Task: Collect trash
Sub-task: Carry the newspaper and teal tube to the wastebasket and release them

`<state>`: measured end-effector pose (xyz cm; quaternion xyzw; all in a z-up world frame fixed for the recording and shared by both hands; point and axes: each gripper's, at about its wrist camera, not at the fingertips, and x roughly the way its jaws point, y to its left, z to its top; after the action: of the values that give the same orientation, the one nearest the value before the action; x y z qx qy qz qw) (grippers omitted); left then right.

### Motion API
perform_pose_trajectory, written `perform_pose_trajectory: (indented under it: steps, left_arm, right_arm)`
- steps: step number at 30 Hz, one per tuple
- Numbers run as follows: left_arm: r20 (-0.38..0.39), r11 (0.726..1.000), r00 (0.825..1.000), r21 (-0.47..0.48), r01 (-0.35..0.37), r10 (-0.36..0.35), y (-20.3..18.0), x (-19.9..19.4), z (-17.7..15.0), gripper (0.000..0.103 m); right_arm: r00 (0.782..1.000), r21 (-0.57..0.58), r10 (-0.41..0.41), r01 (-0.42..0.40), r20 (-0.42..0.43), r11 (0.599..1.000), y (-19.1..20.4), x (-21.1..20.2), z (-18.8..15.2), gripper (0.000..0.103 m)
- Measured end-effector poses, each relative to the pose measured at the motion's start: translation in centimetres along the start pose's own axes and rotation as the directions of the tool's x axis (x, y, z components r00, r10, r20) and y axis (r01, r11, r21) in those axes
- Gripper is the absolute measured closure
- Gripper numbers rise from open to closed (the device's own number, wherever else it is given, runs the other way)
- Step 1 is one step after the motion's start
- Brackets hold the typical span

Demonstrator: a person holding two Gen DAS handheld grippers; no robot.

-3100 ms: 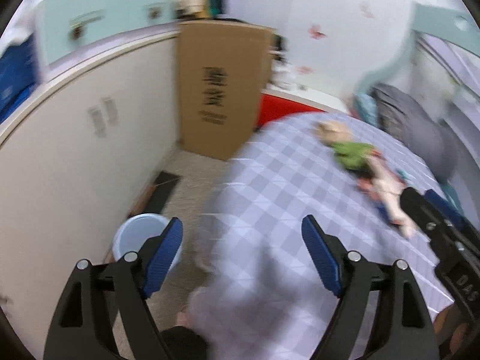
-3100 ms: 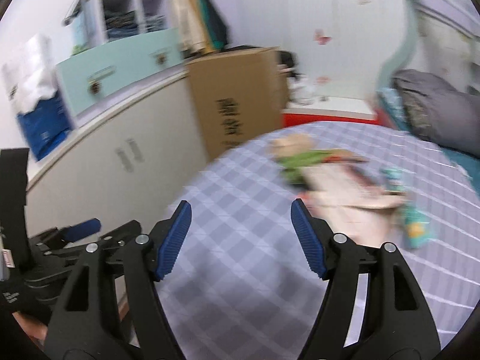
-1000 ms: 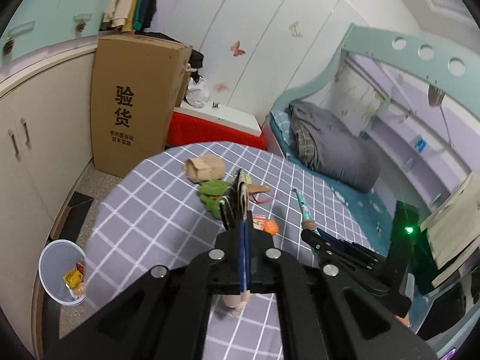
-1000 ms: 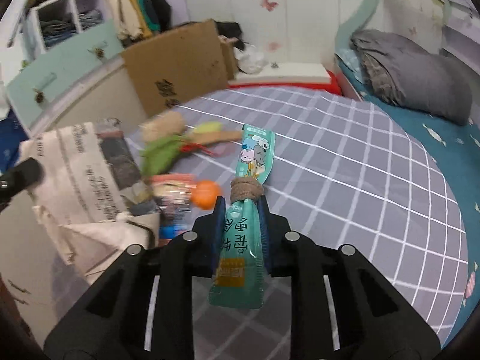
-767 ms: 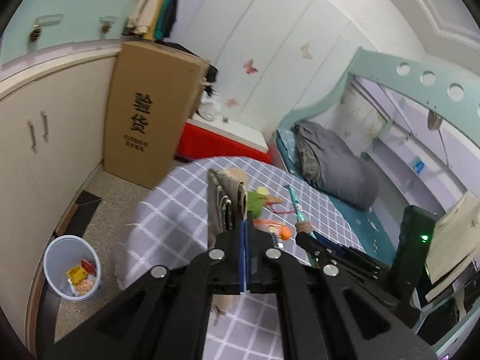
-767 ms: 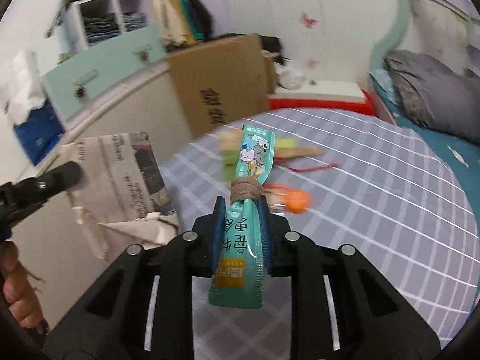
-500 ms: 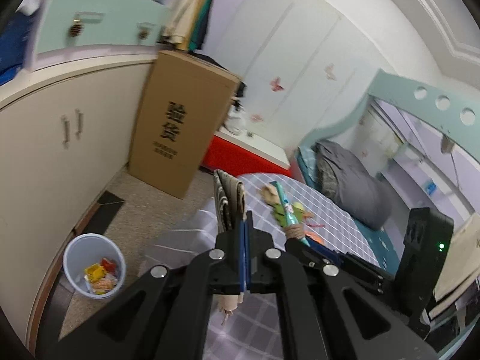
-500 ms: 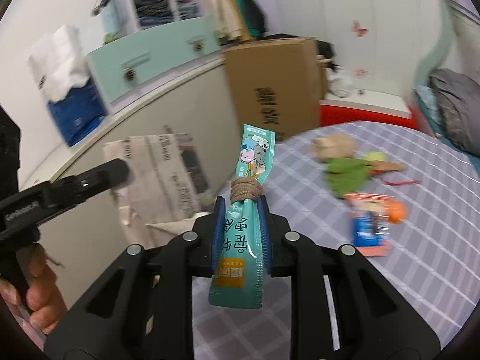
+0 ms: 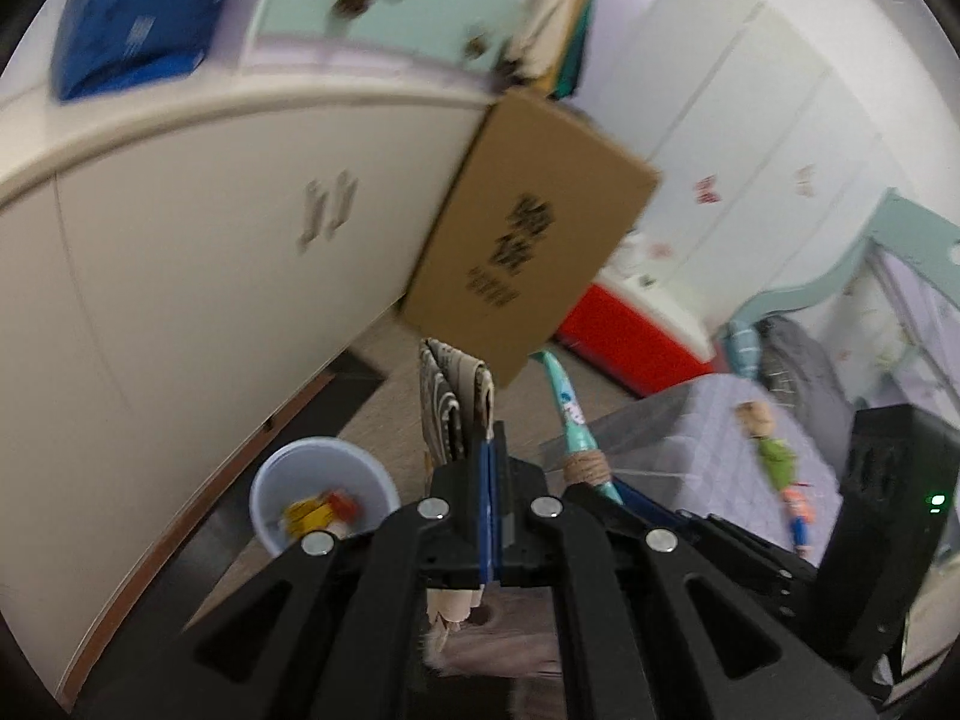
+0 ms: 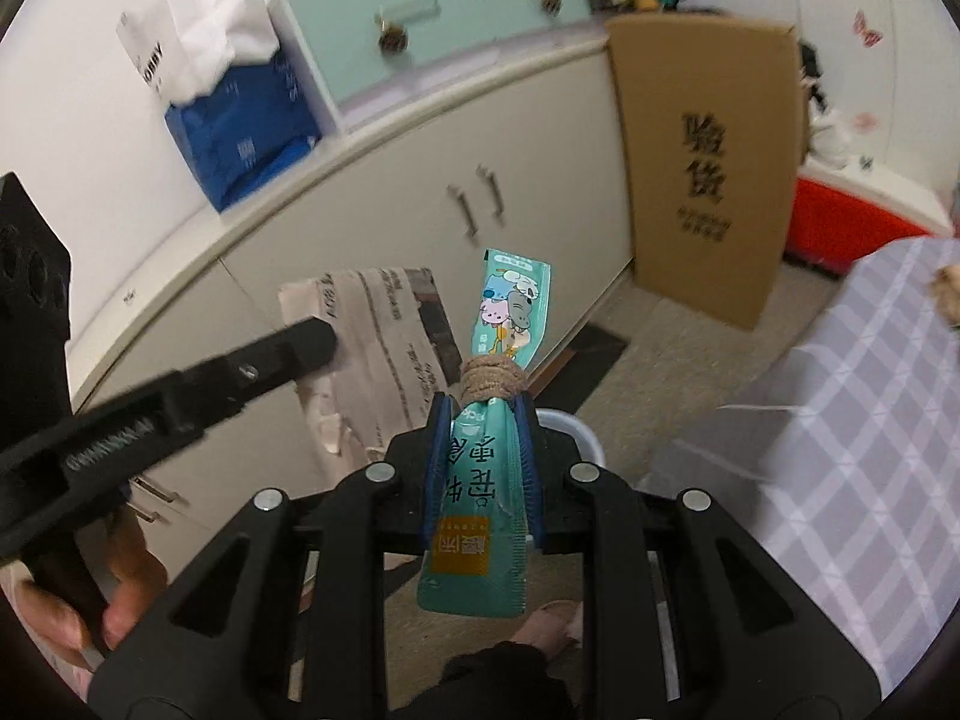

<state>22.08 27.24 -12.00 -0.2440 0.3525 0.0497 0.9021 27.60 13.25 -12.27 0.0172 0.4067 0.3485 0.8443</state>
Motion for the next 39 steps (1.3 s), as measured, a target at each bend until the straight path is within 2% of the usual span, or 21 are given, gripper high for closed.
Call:
perform_pose_trajectory:
  steps: [4, 7, 14, 15, 18, 19, 27, 30, 39]
  left_arm:
    - [-0.07, 0.997, 0.995, -0.025, -0.077, 0.075, 3.9, 4.4, 0.0, 0.103]
    - [-0.098, 0.991, 0.987, 0.003, -0.132, 0.131, 5.1, 7.4, 0.3, 0.103]
    - [-0.105, 0.98, 0.975, 0.029, -0.195, 0.197, 5.6, 12.5, 2.3, 0.1]
    - [-0.122, 0.975, 0.967, 0.043, -0.22, 0.223, 5.5, 13.2, 2.4, 0.094]
    - [-0.146, 0.968, 0.957, 0.038, -0.247, 0.25, 6.1, 14.4, 2.3, 0.042]
    - [-0.137, 0.967, 0.957, 0.028, -0.254, 0.255, 6.5, 14.5, 2.0, 0.04]
    - [-0.181, 0.961, 0.946, -0.005, -0.276, 0.271, 9.1, 14.7, 0.1, 0.04]
    - [-0.175, 0.951, 0.938, -0.027, -0.308, 0.299, 10.1, 14.0, -0.2, 0.04]
    - [-0.151, 0.935, 0.932, -0.086, -0.345, 0.33, 12.4, 12.3, -0.2, 0.04]
  right_arm:
    - [0.998, 0.019, -0.006, 0.007, -0.058, 1.0, 0.0, 5.0, -0.6, 0.081]
    - [0.996, 0.028, -0.036, 0.039, -0.084, 0.999, -0.7, 7.9, -0.8, 0.081]
    - [0.991, 0.08, -0.077, 0.086, -0.111, 0.993, -3.1, 11.7, -0.7, 0.081]
    - [0.99, 0.084, -0.079, 0.088, -0.113, 0.993, -3.3, 12.1, -0.7, 0.081]
    - [0.989, 0.092, -0.077, 0.089, -0.125, 0.992, -3.8, 12.9, -0.7, 0.081]
    - [0.989, 0.091, -0.075, 0.087, -0.128, 0.992, -3.8, 13.1, -0.7, 0.081]
    - [0.984, 0.08, -0.07, 0.085, -0.166, 0.993, -3.6, 14.6, -1.6, 0.081]
    - [0.982, 0.075, -0.069, 0.084, -0.176, 0.994, -3.4, 14.9, -1.9, 0.081]
    - [0.984, 0.069, -0.048, 0.061, -0.174, 0.996, -2.2, 15.6, -1.4, 0.081]
